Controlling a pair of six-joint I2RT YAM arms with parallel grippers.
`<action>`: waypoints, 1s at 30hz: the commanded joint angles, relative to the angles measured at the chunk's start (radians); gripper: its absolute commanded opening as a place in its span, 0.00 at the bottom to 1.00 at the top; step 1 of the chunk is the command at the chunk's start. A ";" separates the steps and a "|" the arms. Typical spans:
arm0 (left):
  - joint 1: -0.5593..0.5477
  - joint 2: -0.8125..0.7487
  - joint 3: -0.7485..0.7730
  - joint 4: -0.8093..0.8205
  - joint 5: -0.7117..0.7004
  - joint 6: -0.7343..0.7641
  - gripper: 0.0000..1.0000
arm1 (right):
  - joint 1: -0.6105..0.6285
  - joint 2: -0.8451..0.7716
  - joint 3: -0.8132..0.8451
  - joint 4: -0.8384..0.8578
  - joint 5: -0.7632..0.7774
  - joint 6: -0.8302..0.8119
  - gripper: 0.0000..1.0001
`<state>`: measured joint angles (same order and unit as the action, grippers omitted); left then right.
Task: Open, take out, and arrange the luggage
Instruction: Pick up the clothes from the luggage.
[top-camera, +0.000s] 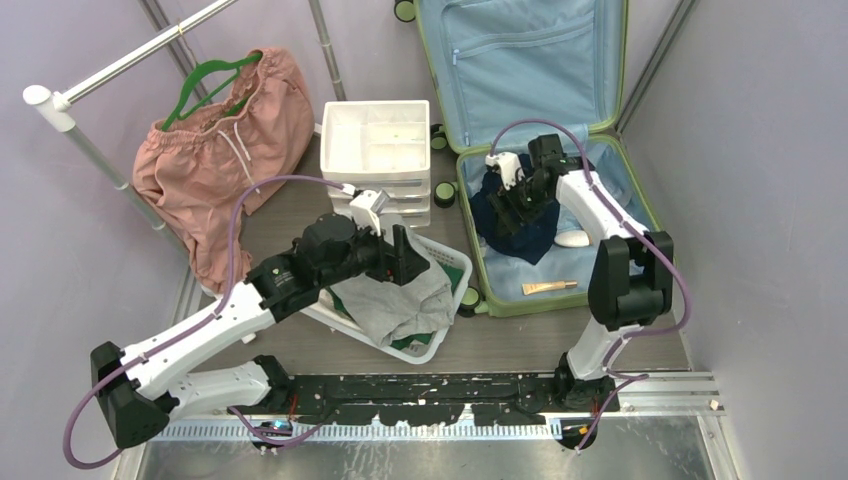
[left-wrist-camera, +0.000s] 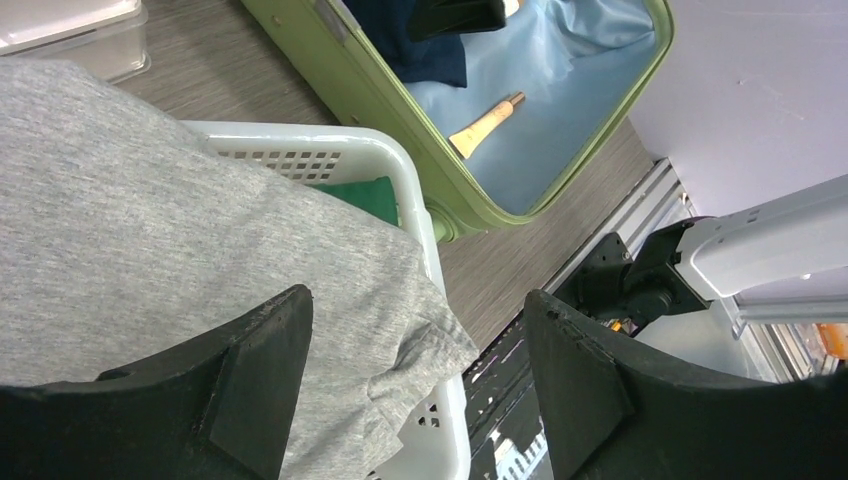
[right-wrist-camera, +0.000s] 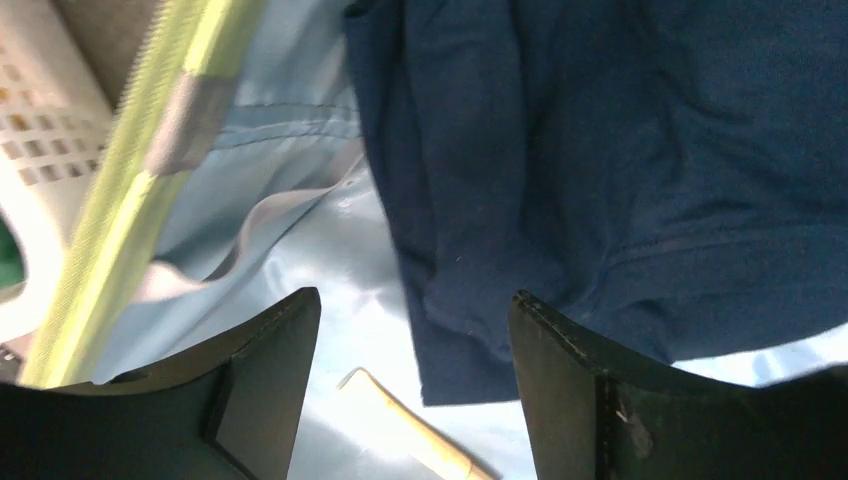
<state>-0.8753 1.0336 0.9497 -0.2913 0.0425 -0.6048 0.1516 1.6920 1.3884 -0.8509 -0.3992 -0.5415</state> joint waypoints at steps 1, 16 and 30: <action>0.024 -0.020 -0.010 0.067 0.010 -0.020 0.78 | 0.036 0.039 0.020 0.113 0.091 -0.032 0.73; 0.109 0.054 -0.070 0.175 0.083 -0.091 0.77 | 0.099 0.177 -0.132 0.304 0.345 -0.044 0.54; 0.136 0.066 -0.056 0.268 0.149 -0.164 0.76 | -0.098 0.034 0.011 0.059 -0.079 0.013 0.03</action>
<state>-0.7498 1.1152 0.8780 -0.1402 0.1535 -0.7284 0.1307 1.8439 1.2972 -0.6468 -0.2783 -0.5255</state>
